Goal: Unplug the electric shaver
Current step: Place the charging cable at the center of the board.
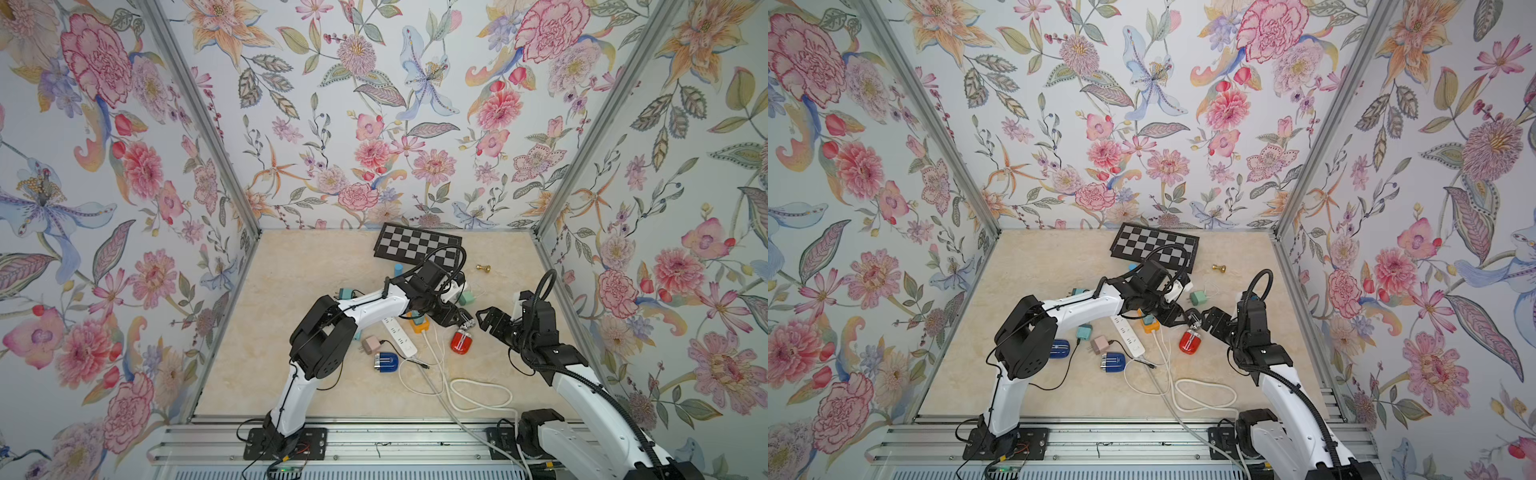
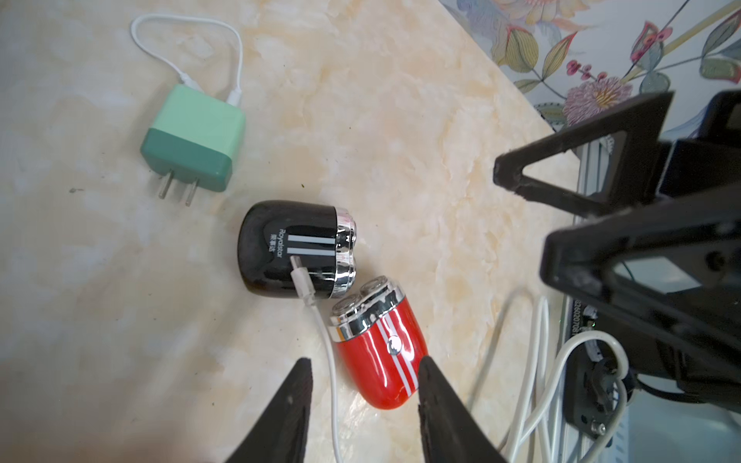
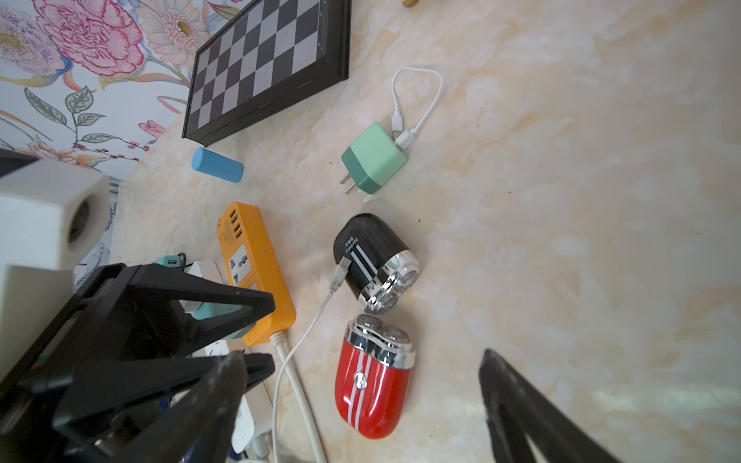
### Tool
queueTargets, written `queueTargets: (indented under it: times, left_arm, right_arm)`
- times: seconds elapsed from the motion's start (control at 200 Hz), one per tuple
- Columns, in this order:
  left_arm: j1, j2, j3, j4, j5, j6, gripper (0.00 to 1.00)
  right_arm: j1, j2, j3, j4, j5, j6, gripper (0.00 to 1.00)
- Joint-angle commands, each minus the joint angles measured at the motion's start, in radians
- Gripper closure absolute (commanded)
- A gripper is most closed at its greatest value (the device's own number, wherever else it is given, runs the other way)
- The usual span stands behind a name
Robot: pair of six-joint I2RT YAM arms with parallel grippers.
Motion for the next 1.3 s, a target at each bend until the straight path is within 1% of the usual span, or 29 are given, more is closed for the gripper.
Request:
queueTargets:
  times: [0.0, 0.02, 0.1, 0.105, 0.12, 0.145, 0.205, 0.295, 0.435, 0.495, 0.545, 0.595, 0.705, 0.761, 0.826, 0.921, 1.041, 1.181, 1.296]
  left_arm:
    - [-0.002, -0.009, 0.075, -0.087, -0.088, 0.069, 0.18]
    - [-0.003, -0.01, 0.088, -0.099, -0.093, 0.072, 0.14]
    - [-0.003, -0.008, 0.146, -0.144, -0.134, 0.08, 0.11]
    - [-0.002, -0.009, 0.149, -0.145, -0.137, 0.079, 0.1]
    - [-0.001, -0.01, 0.157, -0.153, -0.143, 0.079, 0.02]
    - [0.003, -0.015, 0.17, -0.161, -0.155, 0.077, 0.01]
    - [0.018, -0.026, 0.201, -0.18, -0.228, 0.04, 0.01]
    - [0.074, -0.036, 0.26, -0.225, -0.269, -0.058, 0.01]
    - [0.177, -0.028, 0.385, -0.368, -0.336, -0.199, 0.01]
    - [0.207, -0.014, 0.442, -0.444, -0.395, -0.249, 0.01]
    - [0.231, 0.011, 0.493, -0.508, -0.408, -0.286, 0.04]
    - [0.256, 0.045, 0.549, -0.581, -0.409, -0.324, 0.05]
    - [0.283, 0.111, 0.647, -0.687, -0.445, -0.376, 0.05]
    - [0.29, 0.129, 0.656, -0.706, -0.445, -0.407, 0.05]
    - [0.295, 0.149, 0.651, -0.712, -0.42, -0.443, 0.05]
    - [0.298, 0.174, 0.64, -0.732, -0.402, -0.525, 0.07]
    - [0.298, 0.201, 0.633, -0.729, -0.367, -0.622, 0.1]
    - [0.292, 0.22, 0.608, -0.724, -0.323, -0.715, 0.09]
    - [0.276, 0.244, 0.591, -0.719, -0.305, -0.766, 0.09]
  right_arm:
    - [0.016, -0.005, 0.047, -0.022, 0.033, -0.106, 0.08]
    - [0.016, -0.003, 0.052, -0.022, 0.029, -0.113, 0.08]
    - [0.026, 0.017, 0.076, -0.022, 0.018, -0.141, 0.09]
    - [0.028, 0.017, 0.078, -0.022, 0.017, -0.144, 0.09]
    - [0.032, 0.02, 0.084, -0.023, 0.013, -0.151, 0.09]
    - [0.041, 0.028, 0.096, -0.022, 0.014, -0.161, 0.09]
    - [0.079, 0.037, 0.119, -0.021, 0.049, -0.193, 0.1]
    - [0.154, 0.049, 0.146, -0.013, 0.111, -0.262, 0.1]
    - [0.255, 0.118, 0.186, 0.027, 0.118, -0.343, 0.1]
    - [0.314, 0.166, 0.206, 0.057, 0.116, -0.377, 0.1]
    - [0.366, 0.224, 0.234, 0.069, 0.113, -0.405, 0.1]
    - [0.423, 0.283, 0.268, 0.069, 0.137, -0.438, 0.1]
    - [0.524, 0.4, 0.325, 0.079, 0.185, -0.475, 0.1]
    - [0.543, 0.439, 0.332, 0.105, 0.192, -0.47, 0.09]
    - [0.551, 0.47, 0.321, 0.151, 0.189, -0.459, 0.1]
    - [0.557, 0.508, 0.305, 0.202, 0.199, -0.443, 0.12]
    - [0.56, 0.553, 0.313, 0.226, 0.24, -0.431, 0.15]
    - [0.556, 0.602, 0.311, 0.267, 0.235, -0.418, 0.18]
    - [0.551, 0.625, 0.298, 0.309, 0.218, -0.405, 0.2]
